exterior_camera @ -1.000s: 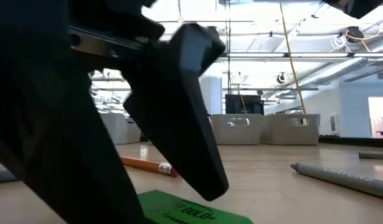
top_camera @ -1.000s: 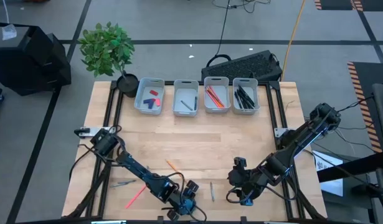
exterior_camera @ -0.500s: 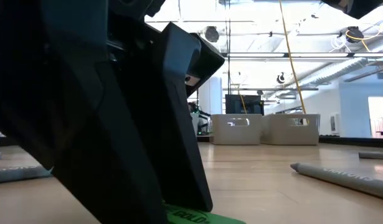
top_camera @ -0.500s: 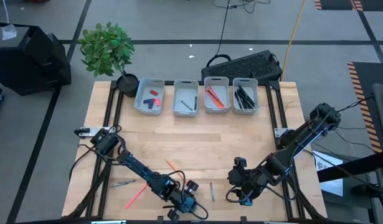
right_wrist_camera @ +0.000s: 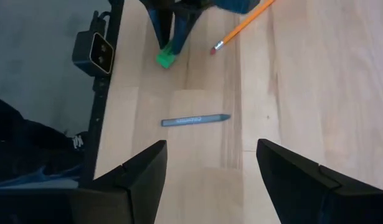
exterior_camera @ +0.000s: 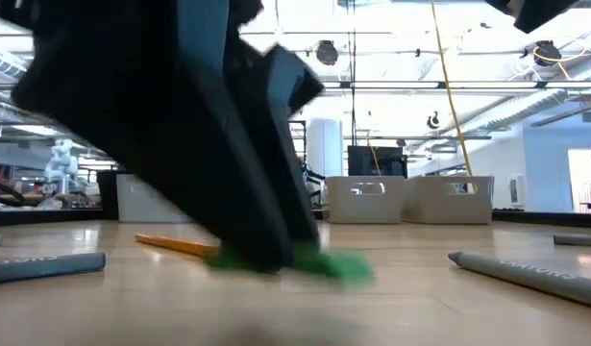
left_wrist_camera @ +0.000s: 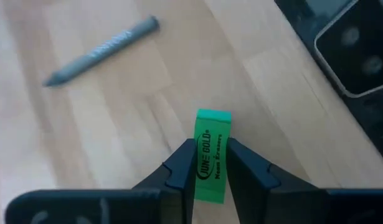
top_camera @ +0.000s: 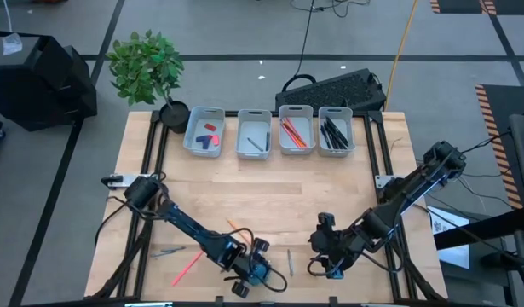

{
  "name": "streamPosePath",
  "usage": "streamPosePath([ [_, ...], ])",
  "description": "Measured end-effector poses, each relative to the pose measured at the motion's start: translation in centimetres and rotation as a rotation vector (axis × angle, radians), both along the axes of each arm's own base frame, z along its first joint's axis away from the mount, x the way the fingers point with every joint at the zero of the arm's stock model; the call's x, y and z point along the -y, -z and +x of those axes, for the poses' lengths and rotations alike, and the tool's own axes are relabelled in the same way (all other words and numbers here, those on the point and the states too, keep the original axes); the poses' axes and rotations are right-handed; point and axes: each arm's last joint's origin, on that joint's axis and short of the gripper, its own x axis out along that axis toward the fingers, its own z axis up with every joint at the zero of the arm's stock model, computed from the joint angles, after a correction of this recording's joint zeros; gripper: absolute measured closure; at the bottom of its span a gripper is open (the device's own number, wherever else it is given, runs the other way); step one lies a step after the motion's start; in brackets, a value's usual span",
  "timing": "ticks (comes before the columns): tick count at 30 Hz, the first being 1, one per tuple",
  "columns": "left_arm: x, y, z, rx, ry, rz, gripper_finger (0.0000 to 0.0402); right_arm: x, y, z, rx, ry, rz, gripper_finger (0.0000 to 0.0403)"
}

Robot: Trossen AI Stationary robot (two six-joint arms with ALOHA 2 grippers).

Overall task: Sort crayons/erasers/pens/pencils in bins
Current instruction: Put the green eraser into the top left gray bin

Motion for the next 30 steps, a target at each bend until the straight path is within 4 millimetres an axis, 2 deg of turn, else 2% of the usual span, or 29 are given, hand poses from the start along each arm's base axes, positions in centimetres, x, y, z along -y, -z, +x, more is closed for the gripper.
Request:
streamPosePath([
  [5,-1.2,-2.9,-0.3,0.031,-0.085,0.014,0.0319,0.5,0.0,0.4,0.004,-0.007,-0.02,0.0163],
  [11,-5.3,-7.9,-1.1,0.063,-0.33,0.059,0.0319,1.1,0.0,0.8,0.004,-0.023,-0.051,0.0163],
  [16,-9.1,-11.5,-2.7,0.068,-0.515,0.124,0.0319,1.9,0.1,1.2,-0.006,0.002,-0.058,0.0163],
  [23,-14.6,-15.0,-5.4,0.049,-0.806,0.194,0.0319,5.0,-0.9,1.8,-0.024,0.063,-0.053,0.0163],
  [30,-19.6,-16.9,-7.6,0.014,-1.108,0.183,0.0319,10.0,-4.6,1.0,0.116,0.018,-0.163,0.0163],
])
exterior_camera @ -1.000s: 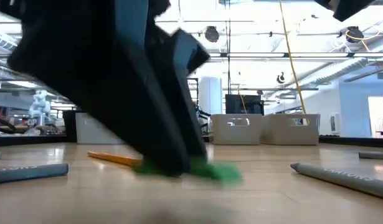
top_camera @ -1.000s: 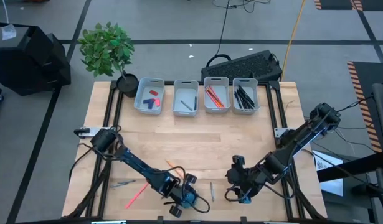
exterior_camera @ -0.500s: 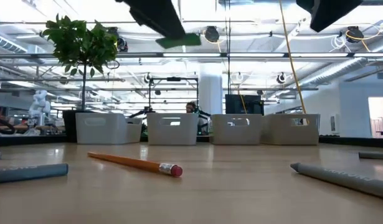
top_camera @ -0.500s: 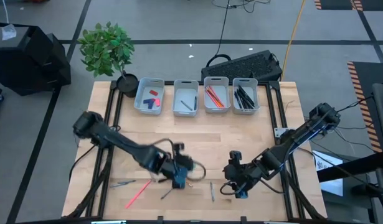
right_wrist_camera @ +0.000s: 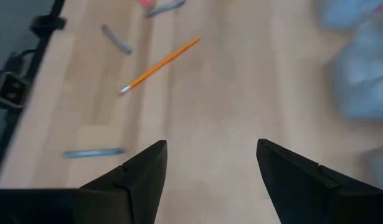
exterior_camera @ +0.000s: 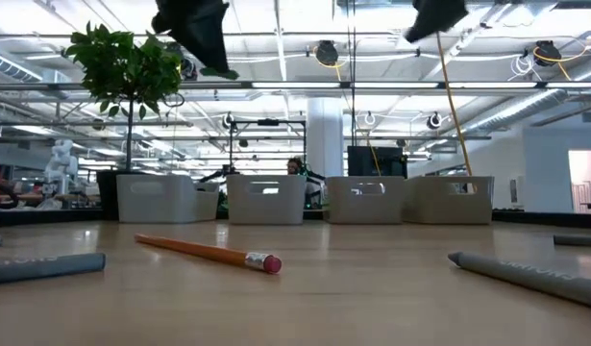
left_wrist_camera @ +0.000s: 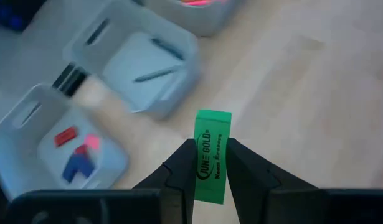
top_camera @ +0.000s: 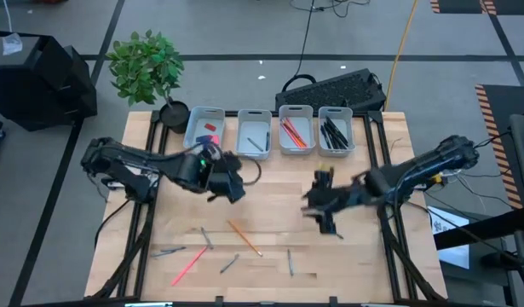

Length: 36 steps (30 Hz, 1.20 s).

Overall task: Sort crayons/erasers/pens/pencils in bins
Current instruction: Put the green eraser into the top left gray bin

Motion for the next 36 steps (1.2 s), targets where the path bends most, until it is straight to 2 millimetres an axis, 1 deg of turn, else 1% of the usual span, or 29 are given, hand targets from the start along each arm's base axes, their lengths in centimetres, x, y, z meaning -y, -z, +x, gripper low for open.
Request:
streamPosePath([
  [4,-2.1,-0.6,-0.8,0.023,-0.135,0.016,0.0319,3.3,-2.1,-1.1,0.076,0.007,-0.079,0.0163],
  [8,-3.7,-1.0,-1.5,0.054,-0.268,0.007,0.0319,6.1,-3.3,-2.2,0.115,0.039,-0.155,0.0163],
  [11,-4.7,-1.3,-2.2,0.077,-0.374,-0.018,0.0319,7.7,-3.6,-2.8,0.124,0.063,-0.201,0.0163],
  [14,-5.4,-1.4,-3.2,0.058,-0.482,-0.027,0.0319,8.6,-3.0,-3.5,0.107,0.079,-0.231,0.0163],
  [20,-6.9,-1.1,-5.2,-0.018,-0.719,-0.02,0.0319,9.1,-1.4,-4.9,0.076,0.075,-0.253,0.0163],
  [23,-8.0,-0.5,-5.4,0.003,-0.815,-0.039,0.0319,9.1,-1.0,-5.3,0.075,0.077,-0.251,0.0163],
  [27,-10.2,0.8,-6.1,-0.036,-0.955,-0.107,0.0319,9.1,-0.7,-5.6,0.078,0.101,-0.227,0.0163],
  [30,-12.0,2.1,-6.4,-0.062,-0.999,-0.154,0.0319,9.1,-0.4,-5.7,0.072,0.117,-0.21,0.0163],
  [34,-14.9,3.9,-6.8,-0.021,-1.073,-0.175,0.0319,9.1,-0.3,-5.7,0.077,0.157,-0.172,0.0163],
  [36,-16.4,4.7,-6.8,0.022,-1.056,-0.177,0.0319,9.1,-0.4,-5.6,0.085,0.176,-0.155,0.0163],
])
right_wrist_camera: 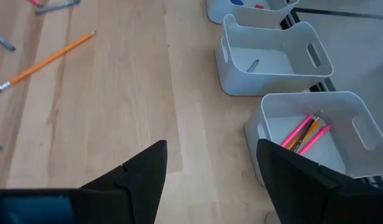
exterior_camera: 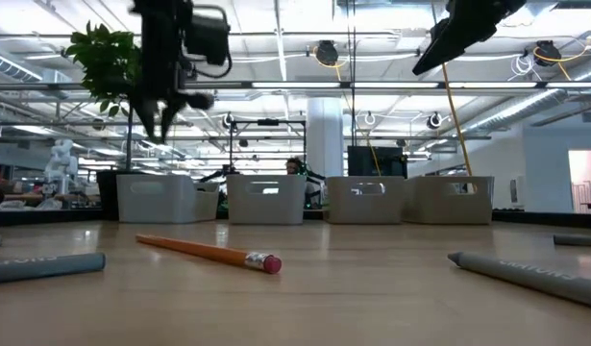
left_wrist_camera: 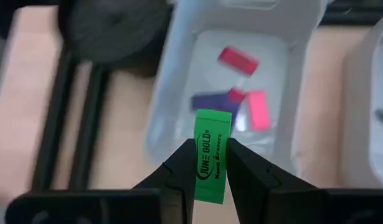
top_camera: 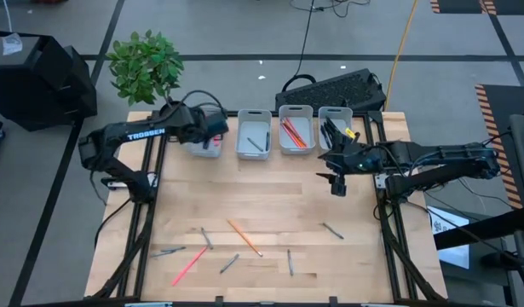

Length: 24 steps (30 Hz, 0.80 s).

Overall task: Sort crayons/erasers/pens/pencils in bins
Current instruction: Put the green eraser into the top left gray bin

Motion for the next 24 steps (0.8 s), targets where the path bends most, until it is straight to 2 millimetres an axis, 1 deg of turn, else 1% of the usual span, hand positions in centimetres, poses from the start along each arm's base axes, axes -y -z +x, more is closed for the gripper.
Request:
streamPosePath([
  [3,-2.0,1.4,0.0,0.051,0.021,0.038,0.032,0.2,-0.1,0.1,0.022,0.027,0.02,0.0163],
  [5,-3.2,2.2,-0.4,0.088,-0.004,0.065,0.032,0.4,-0.1,0.1,0.027,0.051,0.032,0.0163],
  [10,-4.9,4.9,-1.9,0.123,-0.088,0.085,0.032,0.9,-0.1,0.1,0.045,0.123,0.081,0.0163],
  [13,-5.3,6.3,-2.3,0.162,-0.106,0.114,0.032,1.1,-0.1,0.1,0.06,0.161,0.112,0.0163],
  [16,-5.4,7.3,-2.2,0.207,-0.088,0.142,0.032,1.2,-0.2,0.4,0.086,0.185,0.132,0.0163],
  [19,-5.2,8.1,-2.1,0.228,-0.075,0.156,0.032,1.4,-0.5,0.8,0.13,0.19,0.135,0.0163],
  [24,-4.8,9.0,-2.5,0.204,-0.071,0.139,0.0319,1.4,-0.7,1.2,0.162,0.188,0.136,0.0163],
])
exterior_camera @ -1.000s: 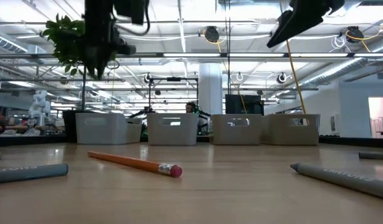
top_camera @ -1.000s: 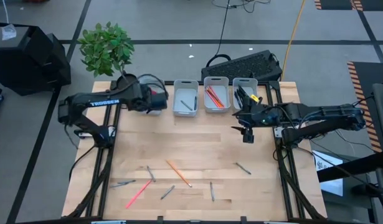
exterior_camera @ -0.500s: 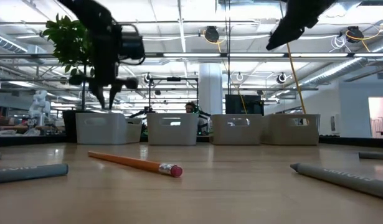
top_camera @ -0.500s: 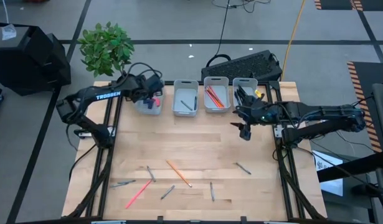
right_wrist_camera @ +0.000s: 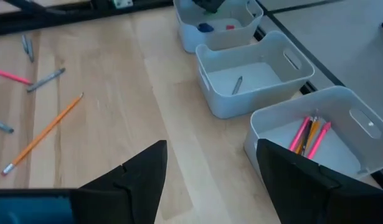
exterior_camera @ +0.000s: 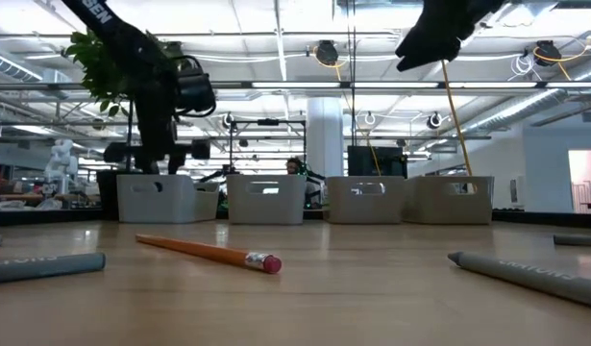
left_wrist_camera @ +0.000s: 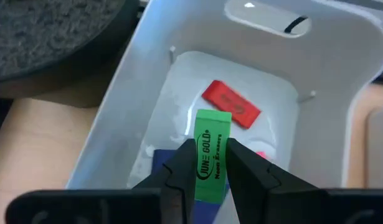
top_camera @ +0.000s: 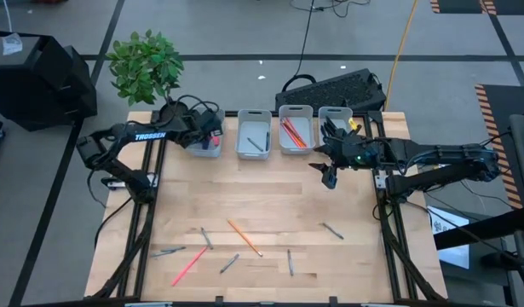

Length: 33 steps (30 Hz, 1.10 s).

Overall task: Sort crayons/erasers/pens/pencils in bins
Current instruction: Put the green eraser into the top left gray bin, then put the gray crayon into the middle left gray bin

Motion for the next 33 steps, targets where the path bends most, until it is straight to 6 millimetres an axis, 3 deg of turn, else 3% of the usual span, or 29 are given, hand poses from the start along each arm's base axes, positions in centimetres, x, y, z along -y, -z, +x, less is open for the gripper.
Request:
streamPosePath([
  [6,0.4,1.1,-0.3,0.021,0.035,-0.033,0.0307,0.0,0.2,0.2,-0.007,0.0,0.0,0.0163],
  [13,0.3,0.6,0.0,-0.041,0.141,-0.027,0.0228,0.0,0.1,0.3,0.0,-0.001,0.001,0.0163],
  [17,-0.2,-2.2,1.0,-0.064,0.223,-0.014,0.0208,-0.1,-0.1,0.0,0.011,-0.008,0.0,0.0163],
  [23,0.4,-7.9,3.1,-0.085,0.365,-0.039,0.0216,-0.2,0.0,-0.1,-0.004,-0.02,-0.009,0.0163],
  [28,3.6,-12.2,5.3,-0.051,0.562,-0.074,0.0233,-0.2,0.1,-0.2,-0.037,-0.045,-0.04,0.0163],
  [33,9.4,-13.4,7.3,-0.002,0.755,-0.164,0.0248,-0.3,0.3,-0.3,-0.069,-0.105,-0.069,0.0163],
])
